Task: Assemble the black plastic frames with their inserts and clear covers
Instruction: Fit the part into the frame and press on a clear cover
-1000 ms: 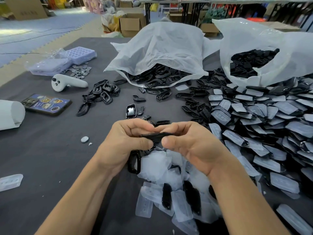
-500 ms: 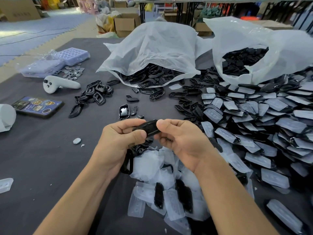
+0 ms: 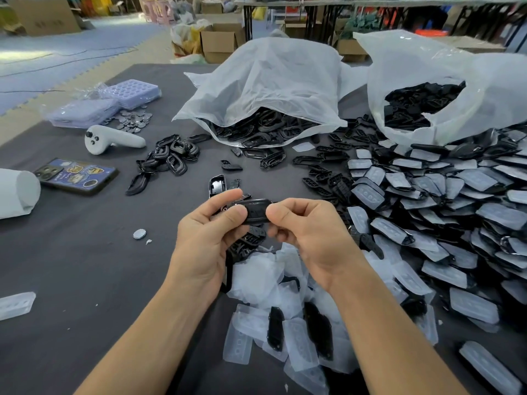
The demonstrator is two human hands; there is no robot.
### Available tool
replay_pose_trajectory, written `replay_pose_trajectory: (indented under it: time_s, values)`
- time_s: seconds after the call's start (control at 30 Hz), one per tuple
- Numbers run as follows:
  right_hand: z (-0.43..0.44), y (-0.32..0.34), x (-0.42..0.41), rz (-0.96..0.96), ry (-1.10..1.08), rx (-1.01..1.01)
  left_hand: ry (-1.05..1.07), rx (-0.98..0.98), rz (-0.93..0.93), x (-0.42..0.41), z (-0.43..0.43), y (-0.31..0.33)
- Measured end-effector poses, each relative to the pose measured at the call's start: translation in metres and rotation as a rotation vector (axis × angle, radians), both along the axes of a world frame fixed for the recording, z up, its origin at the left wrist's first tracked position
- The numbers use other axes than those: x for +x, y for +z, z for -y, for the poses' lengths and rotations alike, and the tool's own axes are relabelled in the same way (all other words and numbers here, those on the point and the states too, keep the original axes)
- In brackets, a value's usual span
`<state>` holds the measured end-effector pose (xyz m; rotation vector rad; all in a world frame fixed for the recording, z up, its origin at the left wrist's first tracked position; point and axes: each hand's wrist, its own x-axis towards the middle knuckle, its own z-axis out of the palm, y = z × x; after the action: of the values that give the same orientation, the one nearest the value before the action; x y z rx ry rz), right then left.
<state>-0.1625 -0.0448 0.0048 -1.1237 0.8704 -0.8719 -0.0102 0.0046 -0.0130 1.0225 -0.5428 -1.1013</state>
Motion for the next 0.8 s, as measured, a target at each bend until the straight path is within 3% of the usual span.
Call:
replay_pose_trajectory:
  time_s: [0.23, 0.33, 0.43, 0.53, 0.8]
  values:
    - [0.0, -0.005, 0.001, -0.146, -0.097, -0.139, 0.059, 0.048, 0.234, -0.002, 0.001, -0.003]
    - [0.001, -0.004, 0.0, -0.017, -0.047, 0.003, -0.087, 0.091, 0.073, 0.003, 0.004, 0.002]
    - [0.002, -0.004, -0.001, 0.036, -0.036, 0.105, -0.192, 0.036, 0.139, 0.009, 0.004, -0.001]
    - [0.001, -0.004, 0.0, 0.049, -0.015, 0.132, -0.189, -0.041, 0.185, 0.009, 0.001, -0.002]
    - [-0.003, -0.009, 0.005, 0.336, 0.081, 0.374, -0.077, -0.127, 0.155, 0.005, 0.0, -0.001]
